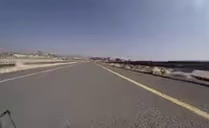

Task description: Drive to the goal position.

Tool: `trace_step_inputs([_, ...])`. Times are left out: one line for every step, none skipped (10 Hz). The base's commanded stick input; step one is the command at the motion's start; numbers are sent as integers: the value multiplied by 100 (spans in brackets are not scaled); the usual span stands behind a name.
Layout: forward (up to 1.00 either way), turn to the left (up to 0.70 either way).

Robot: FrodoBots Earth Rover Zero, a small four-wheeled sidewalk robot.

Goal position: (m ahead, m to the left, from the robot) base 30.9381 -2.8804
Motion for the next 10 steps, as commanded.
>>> trace_step_inputs([100,12])
trace_step_inputs([100,25])
trace_step_inputs([100,27])
trace_step_inputs([100,27])
trace_step_inputs([100,0])
trace_step_inputs([100,0])
trace_step_inputs([100,0])
trace_step_inputs([100,0])
trace_step_inputs([100,0])
trace_step_inputs([100,0])
